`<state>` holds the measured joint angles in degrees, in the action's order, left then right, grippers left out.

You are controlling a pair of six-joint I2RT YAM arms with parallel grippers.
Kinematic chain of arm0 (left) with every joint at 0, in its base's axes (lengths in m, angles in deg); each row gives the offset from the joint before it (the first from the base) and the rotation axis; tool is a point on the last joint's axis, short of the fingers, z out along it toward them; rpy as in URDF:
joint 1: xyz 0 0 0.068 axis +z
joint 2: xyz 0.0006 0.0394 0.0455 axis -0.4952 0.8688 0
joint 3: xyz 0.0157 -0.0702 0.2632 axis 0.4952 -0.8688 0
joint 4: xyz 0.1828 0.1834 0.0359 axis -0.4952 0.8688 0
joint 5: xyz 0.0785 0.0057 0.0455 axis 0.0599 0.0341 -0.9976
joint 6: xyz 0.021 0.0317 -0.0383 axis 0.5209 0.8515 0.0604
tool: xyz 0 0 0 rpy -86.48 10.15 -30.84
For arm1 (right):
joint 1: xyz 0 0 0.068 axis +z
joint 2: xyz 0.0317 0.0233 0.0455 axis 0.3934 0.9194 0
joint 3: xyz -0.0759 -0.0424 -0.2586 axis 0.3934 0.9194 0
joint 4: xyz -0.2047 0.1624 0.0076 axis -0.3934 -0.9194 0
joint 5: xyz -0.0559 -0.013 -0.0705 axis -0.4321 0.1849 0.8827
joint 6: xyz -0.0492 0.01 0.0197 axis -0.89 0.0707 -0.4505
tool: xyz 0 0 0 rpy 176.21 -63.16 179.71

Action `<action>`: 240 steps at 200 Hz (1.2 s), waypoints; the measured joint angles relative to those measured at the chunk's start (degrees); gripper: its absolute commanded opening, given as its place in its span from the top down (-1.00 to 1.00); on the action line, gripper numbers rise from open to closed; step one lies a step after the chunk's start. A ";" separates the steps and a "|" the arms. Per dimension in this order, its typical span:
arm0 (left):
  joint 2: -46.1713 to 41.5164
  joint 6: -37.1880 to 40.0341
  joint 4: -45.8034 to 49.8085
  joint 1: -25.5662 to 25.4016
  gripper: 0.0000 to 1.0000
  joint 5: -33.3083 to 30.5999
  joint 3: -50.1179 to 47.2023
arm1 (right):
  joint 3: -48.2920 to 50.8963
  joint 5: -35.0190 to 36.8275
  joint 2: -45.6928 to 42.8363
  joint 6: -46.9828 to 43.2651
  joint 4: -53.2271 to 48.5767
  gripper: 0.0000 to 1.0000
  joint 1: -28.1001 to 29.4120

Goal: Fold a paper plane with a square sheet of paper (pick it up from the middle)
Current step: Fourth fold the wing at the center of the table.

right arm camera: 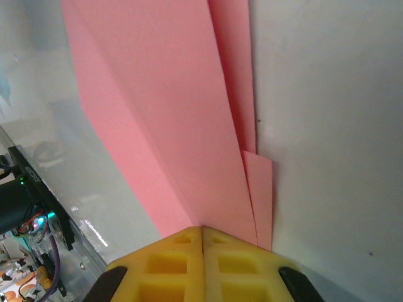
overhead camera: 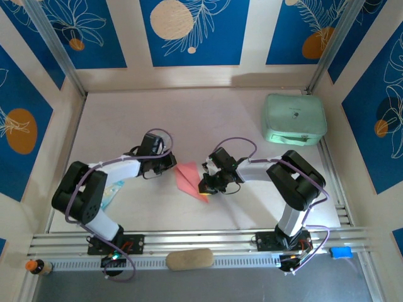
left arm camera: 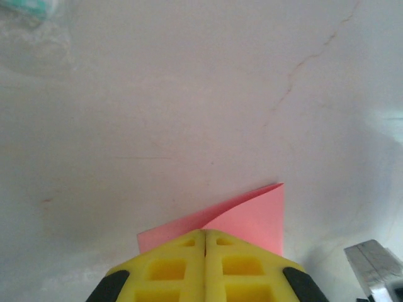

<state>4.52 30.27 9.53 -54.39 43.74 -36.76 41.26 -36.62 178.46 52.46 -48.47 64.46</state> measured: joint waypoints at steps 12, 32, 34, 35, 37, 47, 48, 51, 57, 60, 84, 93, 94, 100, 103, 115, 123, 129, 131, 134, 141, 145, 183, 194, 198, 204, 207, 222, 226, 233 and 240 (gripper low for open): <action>-1.29 -0.04 -0.87 -0.04 0.93 0.04 -0.66 | 0.00 -0.04 0.00 0.00 -0.02 1.00 -0.02; -2.91 -0.33 -3.04 -0.31 0.92 0.50 -2.25 | 0.00 -0.04 0.00 -0.02 -0.02 1.00 -0.07; -2.95 -0.42 -3.32 -0.35 0.92 0.61 -2.45 | 0.00 -0.04 0.00 -0.02 -0.02 1.00 -0.07; -2.99 -0.44 -3.48 -0.35 0.92 0.66 -2.51 | 0.00 -0.04 0.00 0.00 -0.02 1.00 -0.07; -3.06 -0.42 -3.74 -0.39 0.92 0.74 -2.69 | 0.00 -0.04 0.00 0.00 -0.02 1.00 -0.07; -3.08 -0.46 -5.31 -0.79 0.92 1.70 -3.54 | 0.00 -0.04 0.00 -0.02 -0.02 1.00 -0.07; -3.08 -0.48 -5.42 -0.83 0.92 1.77 -3.58 | 0.00 -0.04 0.00 -0.02 -0.02 1.00 -0.07; -3.08 -0.50 -5.77 -0.94 0.92 2.01 -3.78 | 0.00 -0.07 0.00 -0.02 -0.02 1.00 -0.07; -2.95 -0.66 -6.60 -1.18 0.92 2.84 -4.09 | 0.00 -0.04 0.00 -0.02 -0.02 1.00 -0.07; -2.75 -0.68 -6.97 -1.29 0.93 3.19 -4.15 | 0.00 -0.04 0.00 0.00 -0.02 1.00 -0.07; 0.07 -1.29 -11.32 -1.84 0.93 6.88 -4.15 | 0.00 -0.07 0.00 -0.02 -0.02 1.00 -0.07; 1.68 -1.51 -12.48 -1.95 0.94 8.00 -4.13 | 0.00 -0.07 0.00 -0.02 -0.02 1.00 -0.07; 1.84 -1.51 -12.52 -1.95 0.94 8.09 -4.13 | 0.00 -0.07 0.00 -0.02 -0.02 1.00 -0.07; 3.08 -1.55 -13.03 -1.95 0.94 8.68 -4.13 | 0.00 -0.07 0.00 -0.02 -0.02 1.00 -0.07; 3.54 -1.55 -13.11 -1.95 0.94 8.87 -4.13 | 0.00 -0.07 0.00 -0.02 -0.02 1.00 -0.07; 5.51 -1.75 -13.16 -1.95 0.95 9.11 -4.13 | 0.00 -0.07 0.00 -0.07 -0.04 1.00 -0.07; 6.49 -1.77 -13.14 -1.92 0.95 9.11 -4.13 | 0.00 -0.07 0.00 -0.15 -0.02 1.00 -0.07; 7.08 -1.77 -13.14 -1.84 0.94 9.09 -4.13 | 0.00 -0.07 0.00 -0.17 -0.02 1.00 -0.07; 7.19 -1.77 -13.14 -1.79 0.94 9.09 -4.13 | 0.00 -0.07 0.00 -0.17 -0.02 1.00 -0.07; 7.45 -1.75 -13.14 -1.73 0.94 9.09 -4.13 | 0.00 -0.07 0.00 -0.17 -0.02 1.00 -0.07; 7.85 -1.75 -13.27 -1.49 0.94 9.18 -4.13 | 0.00 -0.07 0.00 -0.17 -0.04 1.00 -0.07; 8.02 -1.73 -13.40 -1.25 0.94 9.49 -4.11 | 0.00 -0.07 0.00 -0.17 -0.04 1.00 -0.07; 9.64 -1.31 -13.84 0.26 0.96 12.46 -3.17 | 0.00 -0.07 0.00 -0.17 -0.04 1.00 -0.07; 9.68 -1.31 -13.88 0.83 0.97 12.94 -3.17 | 0.00 -0.07 0.00 -0.17 -0.04 1.00 -0.07; 9.68 -1.31 -13.88 1.11 0.97 12.94 -3.17 | 0.00 -0.07 0.00 -0.17 -0.04 1.00 -0.07; 9.68 -1.29 -13.88 1.64 0.97 12.98 -3.17 | 0.00 -0.09 0.00 -0.17 -0.04 1.00 -0.07; 9.68 -1.29 -13.88 2.01 0.97 13.03 -3.17 | 0.00 -0.09 0.00 -0.17 -0.04 1.00 -0.07; 9.68 -1.25 -13.86 3.50 0.97 13.14 -3.17 | 0.00 -0.09 0.00 -0.17 -0.04 1.00 -0.07; 9.68 -1.25 -13.86 3.85 0.97 13.16 -3.17 | 0.00 -0.09 0.00 -0.17 -0.04 1.00 -0.07; 9.68 -1.16 -13.86 4.42 0.97 13.16 -3.17 | 0.00 -0.09 0.00 -0.17 -0.04 1.00 -0.07; 9.68 -0.94 -13.88 4.96 0.97 13.16 -3.17 | 0.00 -0.09 0.00 -0.17 -0.04 1.00 -0.07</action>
<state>14.20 29.33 -4.35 -49.43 56.90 -39.93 41.26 -36.71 178.46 52.28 -48.52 64.40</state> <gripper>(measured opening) 0.041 0.042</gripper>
